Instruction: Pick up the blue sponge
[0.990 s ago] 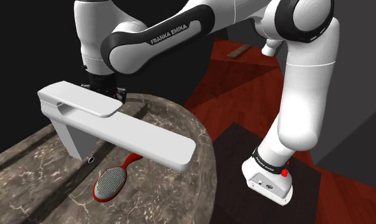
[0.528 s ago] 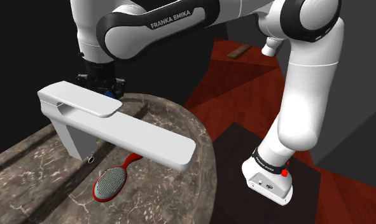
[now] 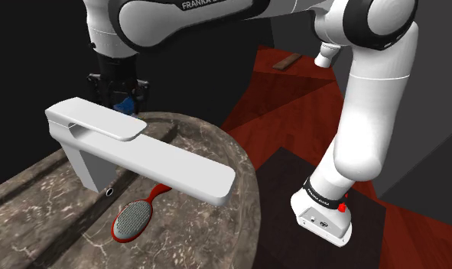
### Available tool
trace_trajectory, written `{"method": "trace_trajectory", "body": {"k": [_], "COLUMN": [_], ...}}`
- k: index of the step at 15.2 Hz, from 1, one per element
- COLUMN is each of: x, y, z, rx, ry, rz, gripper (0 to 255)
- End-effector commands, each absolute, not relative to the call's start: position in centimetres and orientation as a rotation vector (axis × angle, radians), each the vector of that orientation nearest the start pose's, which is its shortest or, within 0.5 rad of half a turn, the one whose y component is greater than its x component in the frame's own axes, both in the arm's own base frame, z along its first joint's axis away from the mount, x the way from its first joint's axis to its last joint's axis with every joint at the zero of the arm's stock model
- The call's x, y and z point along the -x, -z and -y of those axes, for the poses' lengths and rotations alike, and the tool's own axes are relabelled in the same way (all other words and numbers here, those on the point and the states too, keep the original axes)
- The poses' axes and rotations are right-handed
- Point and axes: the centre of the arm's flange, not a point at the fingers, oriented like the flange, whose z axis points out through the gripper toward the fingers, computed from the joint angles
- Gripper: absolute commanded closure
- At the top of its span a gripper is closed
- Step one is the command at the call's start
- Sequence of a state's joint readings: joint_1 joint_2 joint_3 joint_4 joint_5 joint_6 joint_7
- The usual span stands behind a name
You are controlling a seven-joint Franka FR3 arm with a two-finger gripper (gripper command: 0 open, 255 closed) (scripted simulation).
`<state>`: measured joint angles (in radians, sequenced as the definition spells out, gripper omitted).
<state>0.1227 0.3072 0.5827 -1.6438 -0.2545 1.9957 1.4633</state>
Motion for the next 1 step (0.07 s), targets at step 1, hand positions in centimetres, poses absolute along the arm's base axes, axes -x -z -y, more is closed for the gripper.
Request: {"method": "trace_trajectory", "body": {"k": [1], "x": [-52.71], "y": [-47.19], "z": [-37.96], "rx": [2.899], "ry": [0.168], "rz": [-1.048], "gripper": [255]}}
